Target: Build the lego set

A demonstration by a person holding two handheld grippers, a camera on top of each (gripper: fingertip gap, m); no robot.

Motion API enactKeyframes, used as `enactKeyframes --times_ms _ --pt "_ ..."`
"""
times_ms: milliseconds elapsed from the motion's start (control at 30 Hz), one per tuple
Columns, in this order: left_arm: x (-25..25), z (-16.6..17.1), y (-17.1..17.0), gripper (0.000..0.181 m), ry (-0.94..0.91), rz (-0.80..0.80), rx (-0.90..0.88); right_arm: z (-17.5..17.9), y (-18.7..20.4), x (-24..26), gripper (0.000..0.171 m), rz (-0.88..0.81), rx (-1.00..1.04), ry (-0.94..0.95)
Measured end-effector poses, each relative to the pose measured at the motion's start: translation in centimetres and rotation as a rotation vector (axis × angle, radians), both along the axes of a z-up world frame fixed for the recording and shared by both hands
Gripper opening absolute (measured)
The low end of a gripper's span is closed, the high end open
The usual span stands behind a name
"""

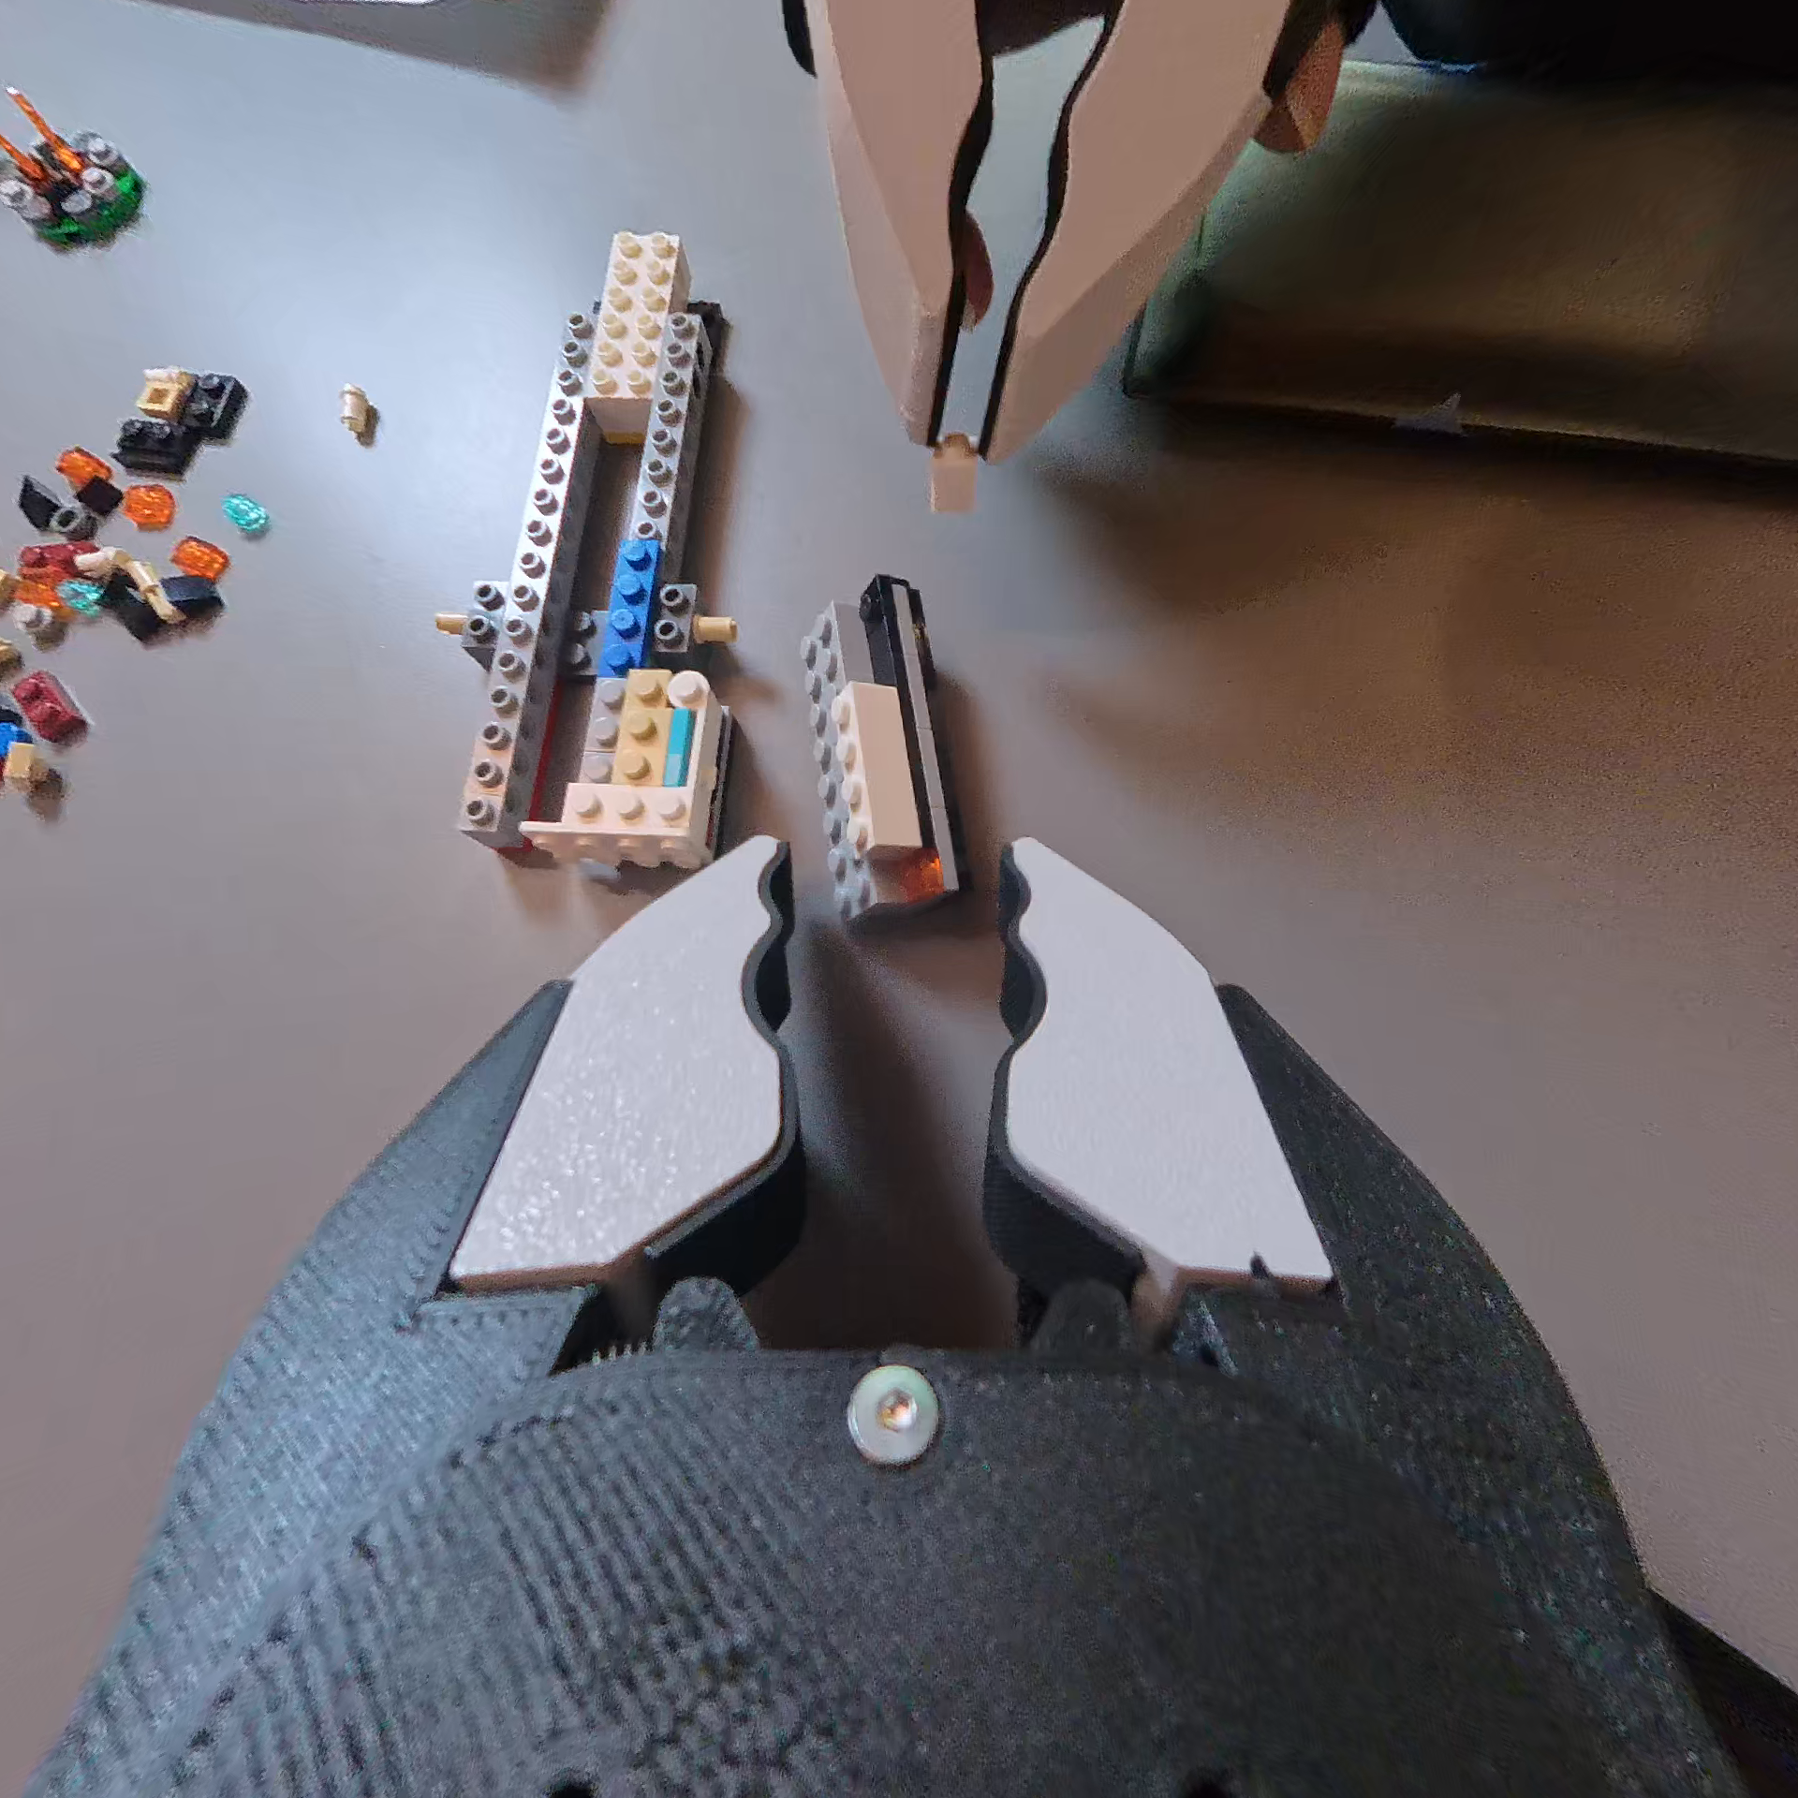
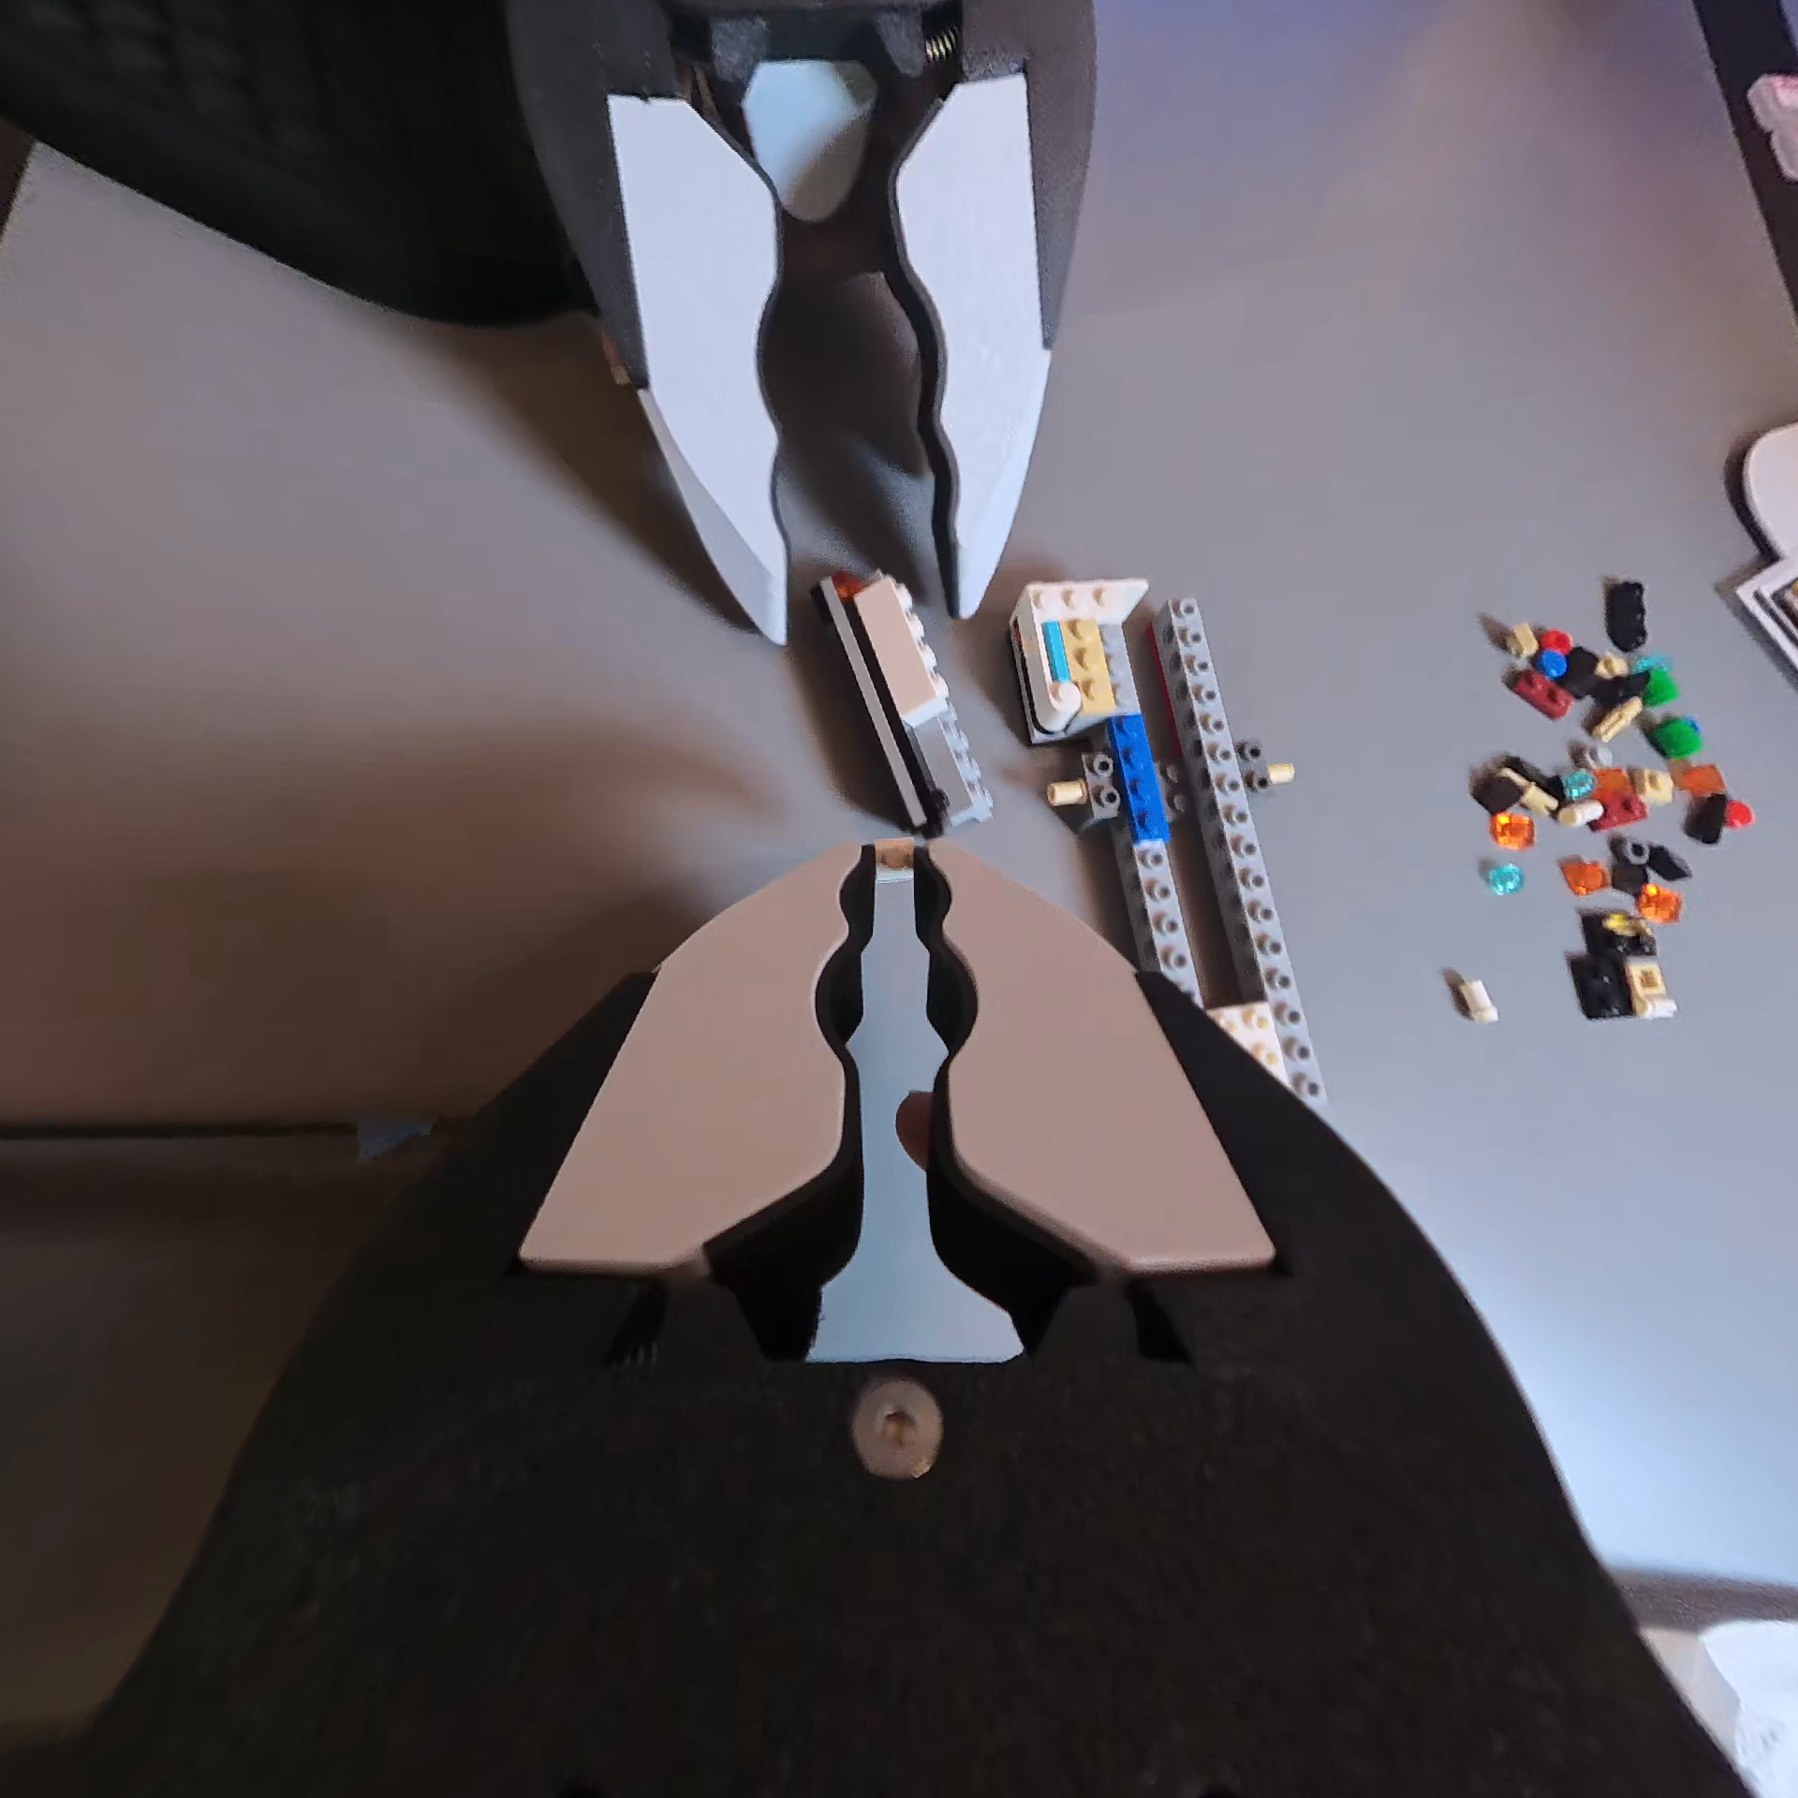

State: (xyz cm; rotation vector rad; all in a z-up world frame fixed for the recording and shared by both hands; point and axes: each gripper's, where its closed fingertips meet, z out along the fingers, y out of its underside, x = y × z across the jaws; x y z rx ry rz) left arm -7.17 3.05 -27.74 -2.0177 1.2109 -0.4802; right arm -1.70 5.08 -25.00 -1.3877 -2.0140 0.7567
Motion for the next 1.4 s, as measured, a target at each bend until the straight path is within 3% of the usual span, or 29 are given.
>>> enactKeyframes --times_ms 333,500,633,767,1100,1400 --pt "-0.4 0.4 0.0 0.039 0.001 -0.002 0.014 1.1 -1.2 -1.8 0.007 0.022 -0.017 0.083" --pt "-0.3 2.9 0.4 0.035 -0.002 -0.030 0.200 1.4 -2.0 -3.3 0.007 0.045 -0.070 0.079" --pt "0.9 5.7 -0.3 0.026 -0.003 -0.093 0.433 2.7 -2.9 -3.9 0.007 0.047 -0.298 0.112" --pt "1.5 6.7 -0.9 0.022 -0.012 -0.133 0.524 4.2 -3.3 -3.8 0.007 0.037 -0.578 0.142" --pt "2.1 5.8 -1.6 0.020 -0.314 -0.066 0.063 3.4 -3.6 -3.8 0.007 0.050 -0.489 0.127" --pt "2.4 5.5 -1.8 0.011 -0.357 -0.066 -0.008 2.8 -3.9 -3.9 0.007 0.064 -0.448 0.109"
